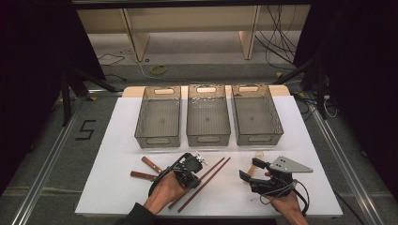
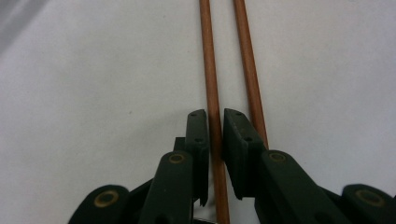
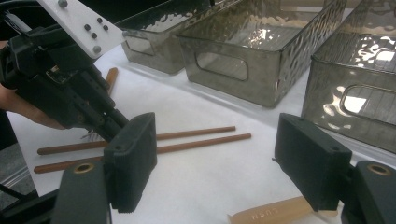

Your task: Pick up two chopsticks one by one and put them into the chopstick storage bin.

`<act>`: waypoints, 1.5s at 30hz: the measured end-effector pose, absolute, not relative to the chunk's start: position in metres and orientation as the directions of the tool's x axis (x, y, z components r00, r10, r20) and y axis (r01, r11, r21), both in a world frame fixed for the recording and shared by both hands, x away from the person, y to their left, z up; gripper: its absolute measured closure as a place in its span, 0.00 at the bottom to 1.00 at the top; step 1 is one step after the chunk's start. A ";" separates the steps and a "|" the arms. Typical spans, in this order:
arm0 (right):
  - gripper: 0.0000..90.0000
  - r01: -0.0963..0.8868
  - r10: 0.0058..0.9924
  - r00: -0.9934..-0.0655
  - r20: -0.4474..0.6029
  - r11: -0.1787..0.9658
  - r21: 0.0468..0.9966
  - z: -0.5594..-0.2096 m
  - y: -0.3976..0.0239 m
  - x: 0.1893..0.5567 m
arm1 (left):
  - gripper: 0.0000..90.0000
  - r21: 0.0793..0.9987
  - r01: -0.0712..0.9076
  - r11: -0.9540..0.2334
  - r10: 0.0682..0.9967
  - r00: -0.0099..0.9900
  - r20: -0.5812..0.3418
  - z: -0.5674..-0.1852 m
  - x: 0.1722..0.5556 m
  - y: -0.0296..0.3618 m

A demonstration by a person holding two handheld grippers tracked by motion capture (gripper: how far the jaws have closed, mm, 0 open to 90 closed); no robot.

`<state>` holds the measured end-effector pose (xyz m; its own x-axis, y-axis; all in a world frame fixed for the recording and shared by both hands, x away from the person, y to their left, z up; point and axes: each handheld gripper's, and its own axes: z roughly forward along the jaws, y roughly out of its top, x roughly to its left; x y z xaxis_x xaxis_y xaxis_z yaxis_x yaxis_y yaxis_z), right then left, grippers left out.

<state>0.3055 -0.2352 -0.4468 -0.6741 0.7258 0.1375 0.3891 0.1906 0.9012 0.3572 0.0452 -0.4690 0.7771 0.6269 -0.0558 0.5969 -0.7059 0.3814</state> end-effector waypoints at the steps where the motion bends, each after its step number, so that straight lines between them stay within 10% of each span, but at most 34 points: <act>1: 0.34 0.389 0.727 -0.673 0.136 0.192 0.901 -0.447 -0.235 0.305 | 0.89 0.381 0.597 -0.706 0.627 0.777 -0.056 -0.469 0.357 0.045; 45: 0.35 0.389 0.724 -0.675 0.144 0.183 0.903 -0.446 -0.235 0.306 | 0.94 0.448 0.550 -0.705 0.587 0.807 -0.067 -0.454 0.355 0.049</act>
<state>0.3063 -0.2354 -0.4459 -0.6746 0.7240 0.1440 0.3891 0.1831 0.9028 0.3552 0.0487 -0.4537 0.8069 0.5869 -0.0671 0.5499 -0.7047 0.4484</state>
